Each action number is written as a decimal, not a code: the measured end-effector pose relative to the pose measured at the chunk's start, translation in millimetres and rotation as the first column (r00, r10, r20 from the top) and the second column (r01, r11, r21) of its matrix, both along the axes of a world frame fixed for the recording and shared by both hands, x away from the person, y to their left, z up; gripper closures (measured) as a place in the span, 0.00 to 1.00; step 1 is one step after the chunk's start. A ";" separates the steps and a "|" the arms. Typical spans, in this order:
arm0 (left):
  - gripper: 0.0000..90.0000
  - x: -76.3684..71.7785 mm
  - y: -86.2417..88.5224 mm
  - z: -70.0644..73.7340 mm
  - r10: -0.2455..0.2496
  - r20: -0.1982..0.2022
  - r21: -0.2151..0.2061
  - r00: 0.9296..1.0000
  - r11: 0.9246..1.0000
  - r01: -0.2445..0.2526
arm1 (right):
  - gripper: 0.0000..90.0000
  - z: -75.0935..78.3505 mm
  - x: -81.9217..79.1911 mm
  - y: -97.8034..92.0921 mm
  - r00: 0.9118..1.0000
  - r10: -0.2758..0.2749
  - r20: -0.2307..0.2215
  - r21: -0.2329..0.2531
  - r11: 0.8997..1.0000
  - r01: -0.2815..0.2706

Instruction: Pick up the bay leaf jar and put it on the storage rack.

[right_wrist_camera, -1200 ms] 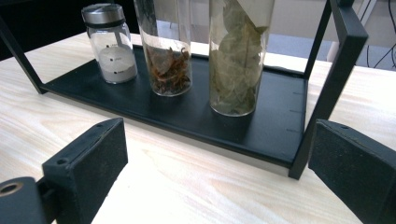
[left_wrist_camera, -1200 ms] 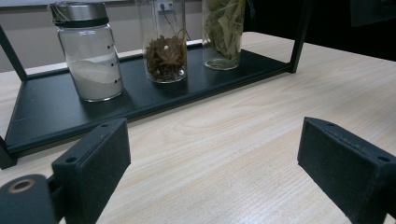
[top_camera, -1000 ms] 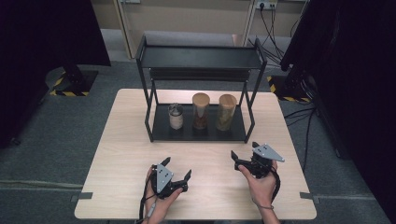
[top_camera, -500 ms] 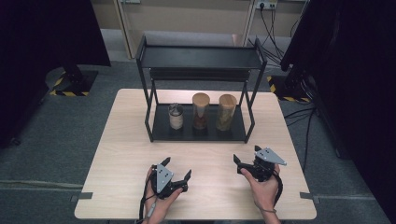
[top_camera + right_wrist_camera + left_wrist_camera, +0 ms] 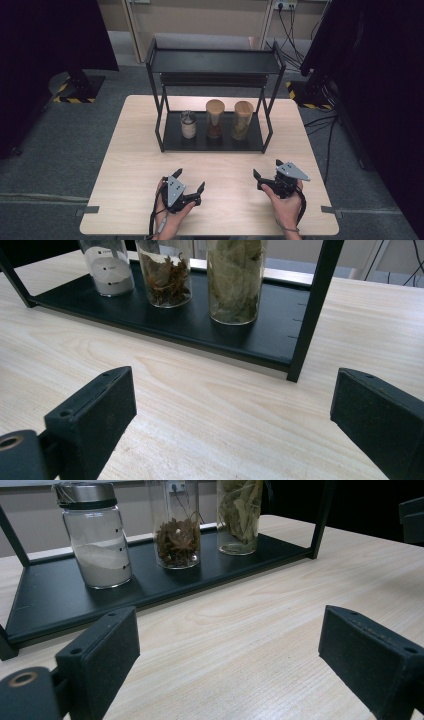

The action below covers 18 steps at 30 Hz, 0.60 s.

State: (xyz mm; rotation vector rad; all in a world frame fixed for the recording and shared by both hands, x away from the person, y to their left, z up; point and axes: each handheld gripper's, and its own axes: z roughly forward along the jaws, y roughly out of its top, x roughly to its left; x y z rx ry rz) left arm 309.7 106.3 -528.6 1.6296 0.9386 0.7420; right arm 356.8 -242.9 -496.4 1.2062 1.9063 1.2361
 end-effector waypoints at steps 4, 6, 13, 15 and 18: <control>0.10 0.1 0.1 0.0 0.000 -0.001 -0.002 1.000 1.000 0.000 | 0.05 -2.8 -2.3 -3.6 1.000 -0.003 -0.007 -0.005 1.000 0.003; 0.10 0.1 0.1 0.0 0.000 -0.001 -0.002 1.000 1.000 0.000 | 0.05 -4.6 -3.3 -5.6 1.000 -0.006 -0.009 -0.008 1.000 0.006; 0.10 0.1 0.0 0.0 0.000 0.000 -0.001 1.000 1.000 0.000 | 0.05 -9.6 -7.7 -12.5 1.000 -0.019 -0.019 -0.003 1.000 0.019; 0.10 0.2 0.1 0.0 0.001 -0.002 -0.003 1.000 1.000 -0.001 | 0.05 -10.5 -8.9 -14.1 1.000 -0.021 -0.021 -0.005 1.000 0.021; 0.10 0.1 0.2 0.0 0.002 -0.002 -0.003 1.000 1.000 -0.002 | 0.05 -11.3 -10.1 -15.9 1.000 -0.023 -0.021 -0.004 1.000 0.023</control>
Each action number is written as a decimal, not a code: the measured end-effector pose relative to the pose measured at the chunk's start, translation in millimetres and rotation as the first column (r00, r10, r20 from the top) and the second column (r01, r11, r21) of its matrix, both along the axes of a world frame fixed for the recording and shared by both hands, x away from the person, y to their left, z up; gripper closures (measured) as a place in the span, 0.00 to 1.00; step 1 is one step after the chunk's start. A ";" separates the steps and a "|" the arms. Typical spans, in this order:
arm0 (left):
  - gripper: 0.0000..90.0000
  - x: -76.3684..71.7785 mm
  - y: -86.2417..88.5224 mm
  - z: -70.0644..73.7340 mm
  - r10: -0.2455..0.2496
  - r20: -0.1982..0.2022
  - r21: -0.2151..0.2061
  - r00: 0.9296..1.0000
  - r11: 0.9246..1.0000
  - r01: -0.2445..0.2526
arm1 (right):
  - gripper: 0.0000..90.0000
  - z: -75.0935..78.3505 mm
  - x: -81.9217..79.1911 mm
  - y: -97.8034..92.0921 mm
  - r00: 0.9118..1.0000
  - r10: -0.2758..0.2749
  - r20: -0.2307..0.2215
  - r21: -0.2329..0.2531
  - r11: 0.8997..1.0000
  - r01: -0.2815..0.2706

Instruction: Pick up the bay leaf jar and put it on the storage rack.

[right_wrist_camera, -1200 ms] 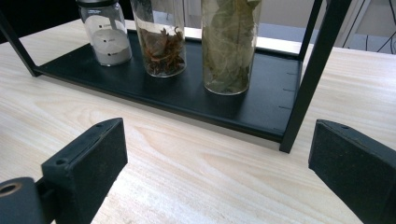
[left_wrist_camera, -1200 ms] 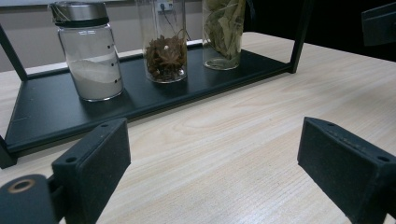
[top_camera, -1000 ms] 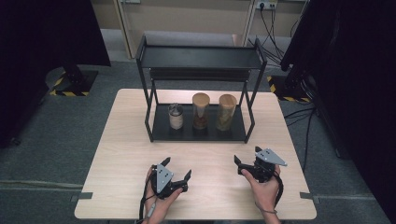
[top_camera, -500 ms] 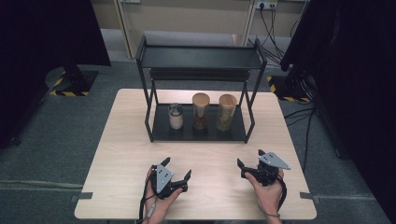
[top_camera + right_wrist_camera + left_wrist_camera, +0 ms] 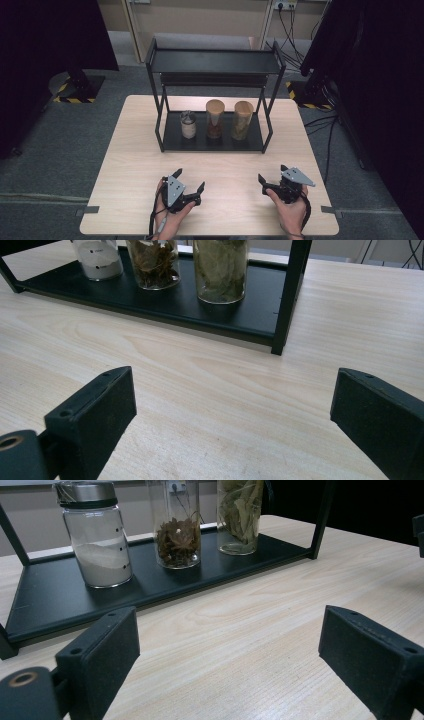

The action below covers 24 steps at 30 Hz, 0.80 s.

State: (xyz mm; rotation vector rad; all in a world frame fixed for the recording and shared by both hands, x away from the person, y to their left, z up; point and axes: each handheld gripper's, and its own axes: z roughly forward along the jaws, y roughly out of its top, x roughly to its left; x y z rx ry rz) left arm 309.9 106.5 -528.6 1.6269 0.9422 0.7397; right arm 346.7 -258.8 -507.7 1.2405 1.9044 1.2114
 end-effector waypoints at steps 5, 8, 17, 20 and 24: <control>0.10 -0.1 0.1 0.0 0.000 0.001 0.000 1.000 1.000 0.000 | 0.05 -1.5 -2.1 -1.9 1.000 -0.002 -0.001 0.000 1.000 0.002; 0.10 0.0 0.2 0.0 0.001 -0.001 -0.002 1.000 1.000 -0.001 | 0.05 -3.1 -3.7 -3.1 1.000 -0.001 -0.006 -0.002 1.000 0.001; 0.10 0.0 0.2 0.0 0.001 -0.001 -0.002 1.000 1.000 -0.001 | 0.05 -9.1 -8.7 -11.4 1.000 -0.018 -0.014 -0.002 1.000 0.018; 0.10 0.1 0.3 0.0 0.001 -0.002 -0.002 1.000 1.000 -0.001 | 0.05 -11.4 -9.8 -13.5 1.000 -0.023 -0.021 -0.002 1.000 0.023; 0.10 -0.1 0.3 -0.1 0.002 0.001 -0.003 1.000 1.000 -0.002 | 0.05 -13.5 -11.5 -15.7 0.999 -0.028 -0.023 -0.001 1.000 0.028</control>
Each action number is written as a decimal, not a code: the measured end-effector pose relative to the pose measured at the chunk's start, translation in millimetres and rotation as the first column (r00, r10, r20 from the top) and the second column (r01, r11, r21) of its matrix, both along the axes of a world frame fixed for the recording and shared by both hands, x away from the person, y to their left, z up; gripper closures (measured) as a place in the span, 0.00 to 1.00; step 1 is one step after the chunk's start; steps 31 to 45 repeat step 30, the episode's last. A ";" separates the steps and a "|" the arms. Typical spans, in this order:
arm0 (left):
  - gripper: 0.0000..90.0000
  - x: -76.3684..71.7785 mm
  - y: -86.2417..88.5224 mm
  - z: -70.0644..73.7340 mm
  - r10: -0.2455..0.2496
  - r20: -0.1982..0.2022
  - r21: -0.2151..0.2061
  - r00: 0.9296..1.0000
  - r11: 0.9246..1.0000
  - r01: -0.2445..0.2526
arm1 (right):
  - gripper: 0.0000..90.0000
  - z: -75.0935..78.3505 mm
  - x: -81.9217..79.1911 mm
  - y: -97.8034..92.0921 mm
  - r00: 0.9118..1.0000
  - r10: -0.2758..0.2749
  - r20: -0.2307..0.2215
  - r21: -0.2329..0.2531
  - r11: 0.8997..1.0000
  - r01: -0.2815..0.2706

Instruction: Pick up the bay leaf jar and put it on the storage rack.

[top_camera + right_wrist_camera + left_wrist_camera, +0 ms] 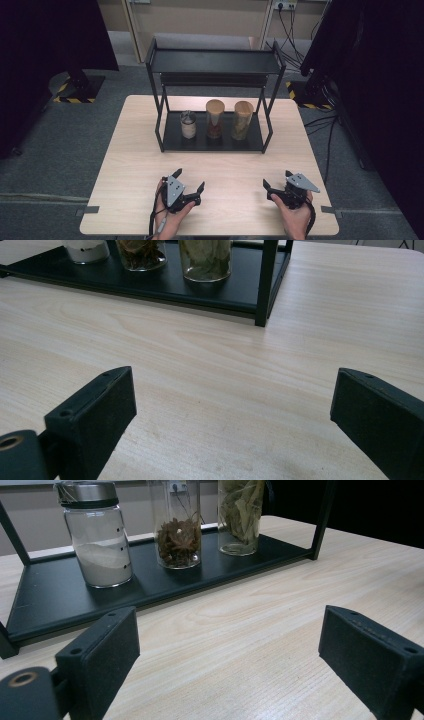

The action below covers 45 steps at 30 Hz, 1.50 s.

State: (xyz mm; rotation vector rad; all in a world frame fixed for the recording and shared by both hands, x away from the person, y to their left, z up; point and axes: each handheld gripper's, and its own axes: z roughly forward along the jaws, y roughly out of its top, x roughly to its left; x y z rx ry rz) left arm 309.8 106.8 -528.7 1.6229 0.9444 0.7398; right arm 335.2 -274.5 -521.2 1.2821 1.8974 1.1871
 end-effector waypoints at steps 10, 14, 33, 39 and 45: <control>0.10 0.1 0.0 0.0 0.000 -0.001 0.001 1.000 1.000 0.000 | 0.05 0.0 -1.8 -2.0 1.000 -0.005 0.007 0.006 1.000 0.005; 0.10 0.1 -0.3 0.1 -0.001 -0.002 0.002 1.000 1.000 0.001 | 0.05 0.0 -2.0 -1.9 1.000 -0.007 0.010 0.004 1.000 0.007; 0.10 0.1 0.6 0.0 0.002 -0.005 -0.008 1.000 1.000 -0.002 | 0.05 0.0 -1.4 -3.3 1.000 -0.006 0.009 0.013 1.000 0.006; 0.10 0.1 0.6 0.0 0.002 -0.005 -0.008 1.000 1.000 -0.002 | 0.05 0.0 -1.4 -3.3 1.000 -0.006 0.009 0.013 1.000 0.006; 0.10 0.1 0.6 0.0 0.002 -0.005 -0.008 1.000 1.000 -0.002 | 0.05 0.0 -1.4 -3.3 1.000 -0.006 0.009 0.013 1.000 0.006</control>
